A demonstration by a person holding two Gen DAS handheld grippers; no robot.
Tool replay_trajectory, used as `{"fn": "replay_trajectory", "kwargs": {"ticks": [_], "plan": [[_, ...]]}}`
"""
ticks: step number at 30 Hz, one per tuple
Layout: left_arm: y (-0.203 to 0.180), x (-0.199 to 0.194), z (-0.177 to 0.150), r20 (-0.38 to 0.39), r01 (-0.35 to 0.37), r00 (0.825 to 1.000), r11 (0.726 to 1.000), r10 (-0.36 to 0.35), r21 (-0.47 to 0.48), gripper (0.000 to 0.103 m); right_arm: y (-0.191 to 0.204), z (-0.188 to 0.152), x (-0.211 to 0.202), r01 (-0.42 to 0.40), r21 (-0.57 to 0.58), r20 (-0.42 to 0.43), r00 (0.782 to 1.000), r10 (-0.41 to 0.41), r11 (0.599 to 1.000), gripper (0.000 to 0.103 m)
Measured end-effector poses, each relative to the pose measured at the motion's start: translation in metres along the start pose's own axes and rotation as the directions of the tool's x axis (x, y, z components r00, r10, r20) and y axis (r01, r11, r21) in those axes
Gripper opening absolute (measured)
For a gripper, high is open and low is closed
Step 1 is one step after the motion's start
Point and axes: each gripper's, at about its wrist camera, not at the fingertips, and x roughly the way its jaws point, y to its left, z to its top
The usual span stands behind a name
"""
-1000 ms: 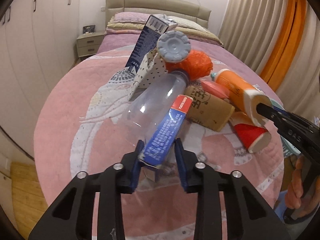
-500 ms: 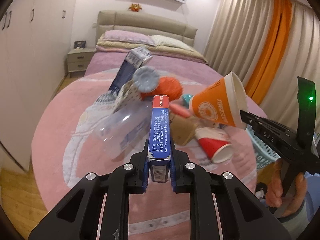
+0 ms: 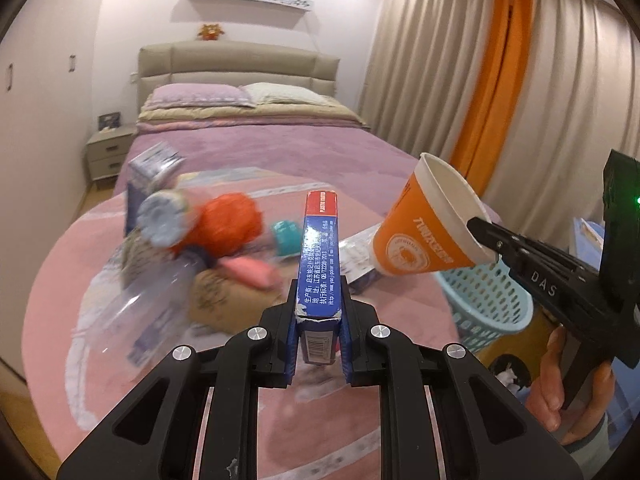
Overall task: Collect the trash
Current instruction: 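Carry both items over the blue basket and open both tools to drop them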
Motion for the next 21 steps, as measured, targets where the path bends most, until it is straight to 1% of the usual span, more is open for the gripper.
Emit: {"fn": "replay_trajectory", "kwargs": {"ticks": [4,7,10,13,15,17,18,19,21], "plan": [[-0.025,0.009,0.015,0.019,0.035,0.999,0.998,-0.036,0.053,0.015,-0.019,0.006,-0.015,0.043,0.028,0.040,0.998,-0.044,0.999,0.003],[-0.047,0.020,0.025,0.024,0.076,0.997,0.993,-0.079,0.094,0.015,-0.041,0.007,-0.023,0.095,0.066,0.053,0.994,-0.099,0.993,0.003],[-0.072,0.041,0.033,0.005,0.132,0.991,0.984,-0.134,0.117,0.015,-0.068,0.002,-0.023,0.152,0.123,0.035,0.987,-0.158,0.981,0.003],[-0.099,0.067,0.038,-0.029,0.200,0.980,0.970,-0.197,0.138,0.015,-0.100,-0.006,-0.019,0.211,0.188,-0.008,0.977,-0.213,0.959,0.003],[-0.120,0.089,0.040,-0.063,0.251,0.968,0.956,-0.244,0.150,0.015,-0.122,-0.012,-0.016,0.254,0.228,-0.034,0.967,-0.253,0.940,0.003],[-0.133,0.105,0.040,-0.089,0.282,0.958,0.947,-0.271,0.154,0.015,-0.136,-0.018,-0.013,0.288,0.245,-0.051,0.957,-0.284,0.926,0.003],[-0.143,0.119,0.039,-0.116,0.310,0.949,0.939,-0.294,0.148,0.015,-0.145,-0.022,-0.011,0.313,0.253,-0.066,0.950,-0.306,0.915,0.003],[-0.146,0.128,0.038,-0.132,0.320,0.944,0.936,-0.302,0.144,0.015,-0.152,-0.025,-0.009,0.325,0.260,-0.077,0.946,-0.316,0.909,0.003],[-0.155,0.150,0.034,-0.188,0.369,0.920,0.922,-0.343,0.120,0.015,-0.166,-0.033,-0.004,0.346,0.280,-0.108,0.938,-0.329,0.895,0.003]]}}
